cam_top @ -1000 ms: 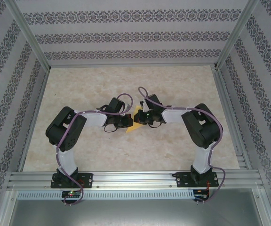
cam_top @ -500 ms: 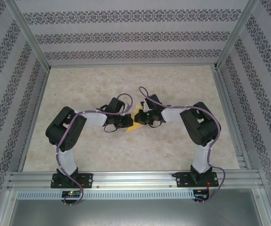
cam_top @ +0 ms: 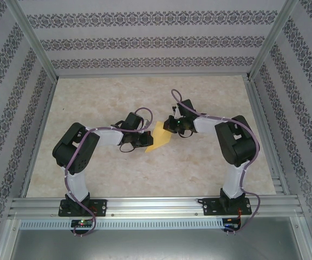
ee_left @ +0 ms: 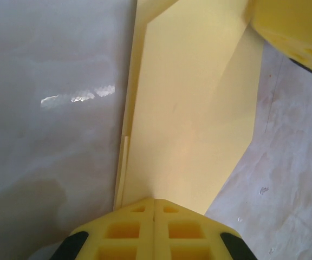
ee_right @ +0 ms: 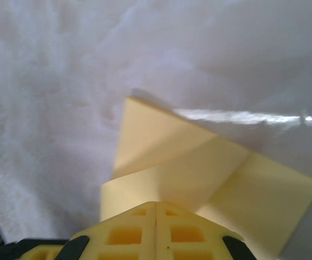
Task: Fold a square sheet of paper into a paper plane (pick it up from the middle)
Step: Fourth fold the wing at the center of the table.
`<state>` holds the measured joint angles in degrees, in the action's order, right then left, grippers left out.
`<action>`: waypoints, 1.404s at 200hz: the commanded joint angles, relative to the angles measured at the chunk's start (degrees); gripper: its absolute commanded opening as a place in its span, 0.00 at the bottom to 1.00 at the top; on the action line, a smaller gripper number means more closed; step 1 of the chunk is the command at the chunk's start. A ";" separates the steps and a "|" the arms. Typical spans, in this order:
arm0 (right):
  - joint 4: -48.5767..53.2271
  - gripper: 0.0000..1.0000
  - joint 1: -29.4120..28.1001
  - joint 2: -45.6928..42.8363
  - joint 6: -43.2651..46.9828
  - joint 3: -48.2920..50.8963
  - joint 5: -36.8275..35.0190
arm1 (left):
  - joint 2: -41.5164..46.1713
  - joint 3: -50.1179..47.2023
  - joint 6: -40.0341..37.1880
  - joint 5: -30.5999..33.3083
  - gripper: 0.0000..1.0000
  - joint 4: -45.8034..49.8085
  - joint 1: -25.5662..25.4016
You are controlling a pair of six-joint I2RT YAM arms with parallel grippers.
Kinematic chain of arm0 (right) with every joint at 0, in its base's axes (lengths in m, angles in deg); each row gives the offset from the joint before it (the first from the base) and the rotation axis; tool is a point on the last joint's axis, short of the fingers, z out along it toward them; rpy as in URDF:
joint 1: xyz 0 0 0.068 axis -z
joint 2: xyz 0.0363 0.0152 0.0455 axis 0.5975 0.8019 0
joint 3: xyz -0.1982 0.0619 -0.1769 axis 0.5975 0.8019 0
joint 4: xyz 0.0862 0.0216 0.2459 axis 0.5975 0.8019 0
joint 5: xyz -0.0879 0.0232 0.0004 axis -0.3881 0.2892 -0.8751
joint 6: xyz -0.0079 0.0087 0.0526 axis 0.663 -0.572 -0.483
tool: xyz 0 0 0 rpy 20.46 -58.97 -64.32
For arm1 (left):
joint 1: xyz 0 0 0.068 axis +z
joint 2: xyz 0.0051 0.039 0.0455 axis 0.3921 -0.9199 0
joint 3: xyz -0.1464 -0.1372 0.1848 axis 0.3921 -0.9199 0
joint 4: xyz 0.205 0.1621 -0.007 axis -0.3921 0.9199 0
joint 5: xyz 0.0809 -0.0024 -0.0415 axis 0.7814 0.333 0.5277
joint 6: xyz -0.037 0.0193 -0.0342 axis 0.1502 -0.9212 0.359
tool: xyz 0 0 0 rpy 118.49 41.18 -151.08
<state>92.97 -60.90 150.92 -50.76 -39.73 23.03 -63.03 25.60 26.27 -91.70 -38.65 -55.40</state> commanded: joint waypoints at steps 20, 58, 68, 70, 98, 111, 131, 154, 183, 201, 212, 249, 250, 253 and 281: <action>-3.72 0.00 -4.08 -3.65 0.05 1.87 3.02 | -4.03 -3.12 0.05 4.18 0.00 8.86 -0.52; -5.02 0.00 -6.44 0.67 -1.08 2.35 4.54 | -3.99 -3.04 -0.24 4.24 0.00 9.04 -0.48; -5.28 0.00 -6.71 1.53 -1.11 2.23 4.94 | -4.01 -3.06 -0.19 4.21 0.00 9.07 -0.53; -5.23 0.00 -6.77 1.72 -1.12 2.22 4.99 | -4.06 -3.06 -0.20 4.20 0.00 9.05 -0.48; -3.14 0.00 -6.79 4.17 -0.28 1.08 4.11 | -3.99 -3.07 -0.24 4.38 0.00 9.30 -0.47; -2.38 0.00 -6.45 5.09 -0.25 0.94 3.10 | -3.95 -3.07 -0.16 4.42 0.00 9.55 -0.49; -1.92 0.00 -4.90 5.62 0.06 1.30 1.21 | -3.98 -3.09 -0.25 4.57 0.00 10.02 -0.47; -2.07 0.00 -1.82 5.90 -0.15 2.02 -1.46 | -3.82 -3.38 -0.25 4.55 0.00 10.28 -0.47; -1.67 0.00 2.12 6.09 -0.89 1.37 -4.40 | -3.77 -3.91 -0.25 4.69 0.00 10.30 -0.52; -0.50 0.00 3.73 6.37 -0.18 -0.39 -4.86 | -3.74 -4.13 -0.20 4.47 0.00 10.10 -0.48; 1.11 0.00 4.32 6.77 0.87 -2.04 -5.75 | -3.88 -4.22 -0.19 4.46 0.00 10.00 -0.48; 4.96 0.00 7.62 8.83 2.23 -6.44 -6.48 | -3.81 -4.31 -0.22 4.25 0.00 9.74 -0.48; 4.98 0.00 7.70 8.84 2.25 -6.55 -6.48 | -3.85 -4.31 -0.23 4.22 0.00 9.74 -0.47; 5.07 0.00 7.93 8.78 2.39 -6.67 -6.53 | -3.83 -4.31 -0.23 4.20 0.00 9.70 -0.47; 6.51 0.00 9.19 6.37 4.14 -8.01 -6.67 | -3.86 -4.24 -0.34 4.05 0.00 9.48 -0.49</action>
<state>97.62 -55.33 157.87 -49.67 -45.89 25.17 -63.05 25.14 26.27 -91.67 -39.98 -55.42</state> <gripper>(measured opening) 0.047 0.053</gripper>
